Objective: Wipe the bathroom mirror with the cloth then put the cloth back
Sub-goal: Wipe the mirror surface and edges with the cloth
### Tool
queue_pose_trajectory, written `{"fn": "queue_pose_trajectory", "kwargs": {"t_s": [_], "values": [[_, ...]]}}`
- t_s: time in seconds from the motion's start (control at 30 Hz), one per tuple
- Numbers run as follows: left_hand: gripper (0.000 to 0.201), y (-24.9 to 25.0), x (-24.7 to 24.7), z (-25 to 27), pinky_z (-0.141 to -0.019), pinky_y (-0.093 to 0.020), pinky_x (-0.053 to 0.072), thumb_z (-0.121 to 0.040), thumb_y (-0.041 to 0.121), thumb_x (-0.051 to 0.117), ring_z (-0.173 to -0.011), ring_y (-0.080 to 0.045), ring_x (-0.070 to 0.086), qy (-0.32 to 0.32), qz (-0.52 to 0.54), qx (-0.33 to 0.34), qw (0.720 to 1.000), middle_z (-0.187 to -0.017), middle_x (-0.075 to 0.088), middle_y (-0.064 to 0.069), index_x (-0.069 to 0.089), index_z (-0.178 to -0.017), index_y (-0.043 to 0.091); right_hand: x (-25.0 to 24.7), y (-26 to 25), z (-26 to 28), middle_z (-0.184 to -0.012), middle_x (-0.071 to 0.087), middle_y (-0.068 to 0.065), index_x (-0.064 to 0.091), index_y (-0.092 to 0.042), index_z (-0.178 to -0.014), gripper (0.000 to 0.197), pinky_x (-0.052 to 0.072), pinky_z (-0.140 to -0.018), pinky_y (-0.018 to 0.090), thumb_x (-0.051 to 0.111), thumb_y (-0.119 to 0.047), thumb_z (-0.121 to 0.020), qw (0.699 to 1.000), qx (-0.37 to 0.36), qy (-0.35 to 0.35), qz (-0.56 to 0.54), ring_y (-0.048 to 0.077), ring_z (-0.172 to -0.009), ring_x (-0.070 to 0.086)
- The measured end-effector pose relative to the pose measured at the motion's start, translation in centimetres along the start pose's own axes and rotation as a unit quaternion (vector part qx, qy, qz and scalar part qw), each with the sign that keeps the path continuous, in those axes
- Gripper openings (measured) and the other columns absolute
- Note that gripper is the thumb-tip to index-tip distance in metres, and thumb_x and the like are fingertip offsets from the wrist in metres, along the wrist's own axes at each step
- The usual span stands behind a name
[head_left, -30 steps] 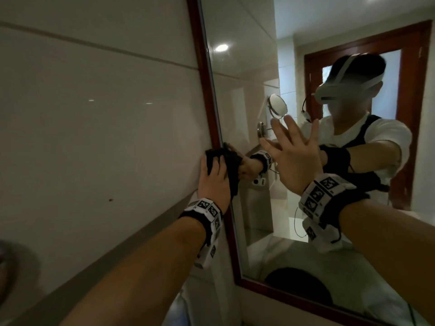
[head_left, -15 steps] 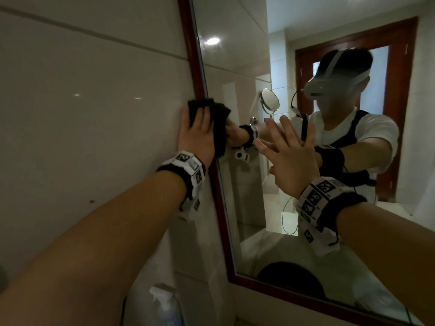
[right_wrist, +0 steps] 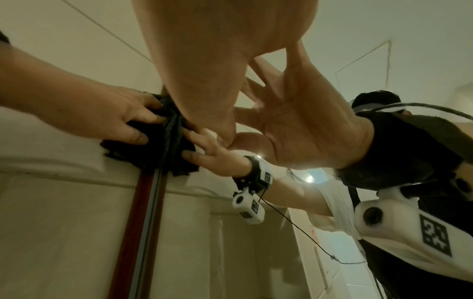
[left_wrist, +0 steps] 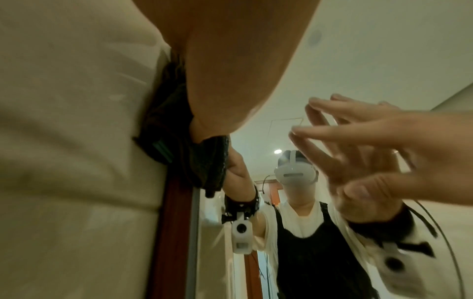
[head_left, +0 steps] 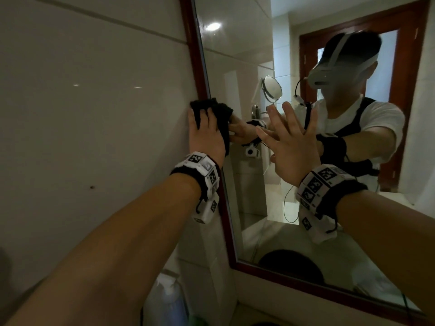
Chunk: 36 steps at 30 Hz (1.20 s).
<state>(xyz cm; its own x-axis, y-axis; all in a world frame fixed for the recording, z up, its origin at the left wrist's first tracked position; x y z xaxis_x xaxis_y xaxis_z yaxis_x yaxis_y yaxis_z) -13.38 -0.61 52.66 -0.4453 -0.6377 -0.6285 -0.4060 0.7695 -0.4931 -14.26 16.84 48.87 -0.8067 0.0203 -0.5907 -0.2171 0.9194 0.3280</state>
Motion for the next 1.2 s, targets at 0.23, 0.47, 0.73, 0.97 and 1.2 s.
{"fn": "queue_pose_trajectory", "kwargs": {"t_s": [0.23,0.47,0.73,0.97,1.2], "values": [[0.076,5.0,6.3,6.7,-0.114,-0.065,-0.012,-0.095,0.051,0.044,-0.146,-0.044,0.002,-0.08,0.021,0.052,0.995,-0.161,0.008,-0.019,0.02,-0.156,0.015,0.3,-0.1,-0.1,-0.165,-0.012,0.006,0.022,-0.041,-0.152,0.085,-0.017,-0.107,0.07,0.066,-0.033,-0.08,1.0,0.003,0.0,0.0,0.038,-0.149,-0.013],[0.079,5.5,7.3,8.0,-0.114,-0.063,-0.017,-0.093,0.054,0.044,-0.146,-0.042,0.006,-0.092,0.021,0.078,0.992,-0.158,0.015,-0.019,0.02,-0.156,0.013,0.7,-0.3,0.1,-0.165,-0.012,0.006,0.021,-0.042,-0.152,0.087,-0.008,-0.11,0.072,0.067,-0.03,-0.079,1.0,0.002,0.002,-0.01,0.038,-0.149,-0.014],[0.075,3.3,4.9,6.0,-0.115,-0.063,-0.012,-0.096,0.052,0.033,-0.149,-0.035,-0.002,-0.044,0.019,0.075,0.996,-0.162,0.006,-0.016,0.012,-0.157,0.015,0.9,-0.3,0.2,-0.165,-0.01,0.007,0.023,-0.04,-0.152,0.086,-0.007,-0.111,0.072,0.07,-0.036,-0.079,1.0,-0.004,0.017,-0.004,0.039,-0.149,-0.013],[0.082,1.7,2.9,3.1,-0.115,-0.063,-0.013,-0.093,0.057,0.039,-0.15,-0.036,-0.002,-0.012,0.005,0.04,0.999,-0.163,0.003,-0.017,0.011,-0.158,0.014,1.1,-0.5,0.4,-0.165,-0.006,0.009,0.024,-0.038,-0.152,0.09,-0.004,-0.11,0.072,0.071,-0.034,-0.076,1.0,-0.009,0.023,-0.007,0.04,-0.15,-0.009],[0.079,5.0,5.9,6.9,-0.118,-0.06,-0.002,-0.091,0.051,0.046,-0.142,-0.043,0.014,-0.045,0.006,0.067,0.997,-0.156,0.017,-0.023,0.026,-0.153,0.007,0.9,-1.0,1.0,-0.165,-0.006,0.007,0.026,-0.039,-0.152,0.083,-0.005,-0.112,0.071,0.068,-0.031,-0.081,0.999,0.003,0.024,-0.036,0.039,-0.15,-0.01]]}}
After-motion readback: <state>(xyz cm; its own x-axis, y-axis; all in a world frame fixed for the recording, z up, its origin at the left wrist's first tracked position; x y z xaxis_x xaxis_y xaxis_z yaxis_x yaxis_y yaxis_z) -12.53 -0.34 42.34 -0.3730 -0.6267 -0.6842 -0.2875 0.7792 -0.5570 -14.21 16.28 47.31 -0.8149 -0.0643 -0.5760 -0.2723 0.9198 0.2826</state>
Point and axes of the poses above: each hand's wrist, its own z-axis away from the middle knuckle, its own x-axis out of the palm, y = z × x, the point moved 7 cm from there along -z, towards the middle knuckle
